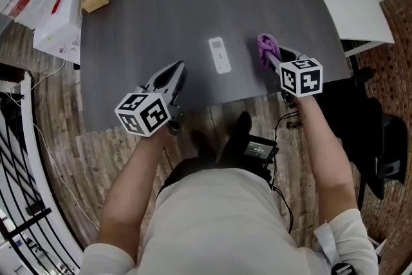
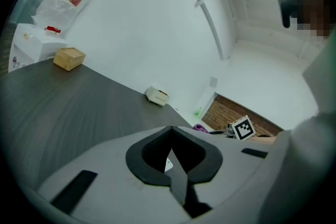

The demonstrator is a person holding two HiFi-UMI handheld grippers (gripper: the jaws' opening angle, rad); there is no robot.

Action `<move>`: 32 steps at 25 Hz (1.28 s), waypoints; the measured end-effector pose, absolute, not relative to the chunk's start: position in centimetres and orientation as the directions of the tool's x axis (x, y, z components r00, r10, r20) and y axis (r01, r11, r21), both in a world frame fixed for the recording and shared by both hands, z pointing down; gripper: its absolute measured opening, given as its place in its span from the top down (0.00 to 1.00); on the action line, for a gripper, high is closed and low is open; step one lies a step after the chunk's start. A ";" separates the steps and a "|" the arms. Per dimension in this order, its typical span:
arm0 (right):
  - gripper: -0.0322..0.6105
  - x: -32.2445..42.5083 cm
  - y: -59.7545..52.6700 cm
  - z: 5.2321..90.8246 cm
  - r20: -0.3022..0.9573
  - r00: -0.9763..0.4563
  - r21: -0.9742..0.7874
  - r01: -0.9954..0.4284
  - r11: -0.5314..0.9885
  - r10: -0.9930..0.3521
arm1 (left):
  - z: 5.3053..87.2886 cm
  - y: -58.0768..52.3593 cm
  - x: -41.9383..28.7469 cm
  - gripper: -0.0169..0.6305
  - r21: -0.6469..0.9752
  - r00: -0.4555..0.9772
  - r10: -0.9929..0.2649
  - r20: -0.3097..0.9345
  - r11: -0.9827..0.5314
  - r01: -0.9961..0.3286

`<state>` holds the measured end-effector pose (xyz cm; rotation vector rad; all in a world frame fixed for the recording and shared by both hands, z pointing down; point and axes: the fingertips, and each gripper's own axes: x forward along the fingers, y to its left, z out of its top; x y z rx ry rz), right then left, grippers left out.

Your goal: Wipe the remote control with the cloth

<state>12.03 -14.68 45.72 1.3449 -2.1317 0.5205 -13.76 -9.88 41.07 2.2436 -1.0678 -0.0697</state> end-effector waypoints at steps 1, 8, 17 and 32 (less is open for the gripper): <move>0.78 12.3 -14.5 45.5 0.642 -0.318 0.017 -0.904 0.428 -0.698 | 41.1 -9.4 -14.0 0.97 0.573 0.670 -0.709 0.219 -0.463 -0.676; 0.78 17.1 -11.2 45.2 0.660 -0.192 0.179 -0.898 0.401 -0.726 | 41.6 -5.0 -13.8 0.97 0.585 0.692 -0.683 0.234 -0.469 -0.662; 0.79 21.2 -0.9 42.1 0.648 -0.232 0.079 -0.927 0.367 -0.726 | 40.5 3.3 -11.1 0.97 0.623 0.707 -0.671 0.223 -0.460 -0.633; 0.79 19.7 18.9 35.3 0.379 -0.611 -0.493 -0.769 0.408 -0.695 | 36.0 22.0 -4.6 0.97 0.716 0.637 -0.764 0.101 -0.389 -0.579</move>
